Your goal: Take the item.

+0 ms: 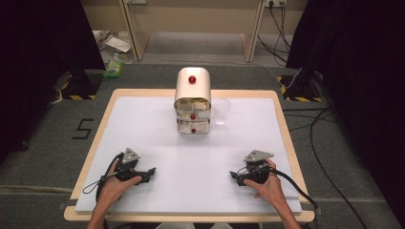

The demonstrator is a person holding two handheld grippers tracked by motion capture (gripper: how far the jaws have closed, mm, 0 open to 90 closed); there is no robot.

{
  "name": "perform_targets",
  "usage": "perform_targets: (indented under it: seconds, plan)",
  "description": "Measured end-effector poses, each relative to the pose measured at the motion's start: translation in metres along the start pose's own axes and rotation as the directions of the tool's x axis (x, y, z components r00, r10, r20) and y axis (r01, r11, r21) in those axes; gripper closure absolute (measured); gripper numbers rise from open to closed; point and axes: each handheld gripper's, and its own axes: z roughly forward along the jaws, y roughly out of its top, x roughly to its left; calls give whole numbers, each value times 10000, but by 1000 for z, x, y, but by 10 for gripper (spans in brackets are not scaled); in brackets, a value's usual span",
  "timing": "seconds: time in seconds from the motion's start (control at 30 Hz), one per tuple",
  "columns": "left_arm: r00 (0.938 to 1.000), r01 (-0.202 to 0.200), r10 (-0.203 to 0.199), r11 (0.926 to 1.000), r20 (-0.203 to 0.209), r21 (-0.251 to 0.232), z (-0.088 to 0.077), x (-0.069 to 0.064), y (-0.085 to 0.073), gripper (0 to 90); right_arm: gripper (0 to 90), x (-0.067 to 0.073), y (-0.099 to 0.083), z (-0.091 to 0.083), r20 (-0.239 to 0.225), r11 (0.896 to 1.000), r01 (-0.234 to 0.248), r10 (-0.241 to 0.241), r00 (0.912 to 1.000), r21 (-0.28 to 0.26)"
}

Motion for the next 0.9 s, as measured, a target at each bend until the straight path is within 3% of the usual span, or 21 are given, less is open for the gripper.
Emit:
perform_targets:
  seconds: [0.17,0.37,0.47,0.73,0.9]
  plan:
    - [10000,1,-1,10000,6,-8,0,0,0,122,167,0,1,-2,63,9993,205,-203,9998,-308]
    - [10000,-4,4,10000,-3,-2,0,0,0,122,177,-5,12,-12,155,9899,-59,82,9998,-1419]
    - [10000,-4,4,10000,-3,0,0,0,0,122,181,-3,22,-16,500,9858,427,-350,9981,-1626]
    - [10000,-1,1,10000,-4,-1,0,0,0,122,203,9,55,-11,373,9714,982,-923,9950,-2160]
    - [10000,1,-1,10000,-5,-7,0,0,0,122,213,16,74,-6,310,9570,1265,-1227,9920,-2611]
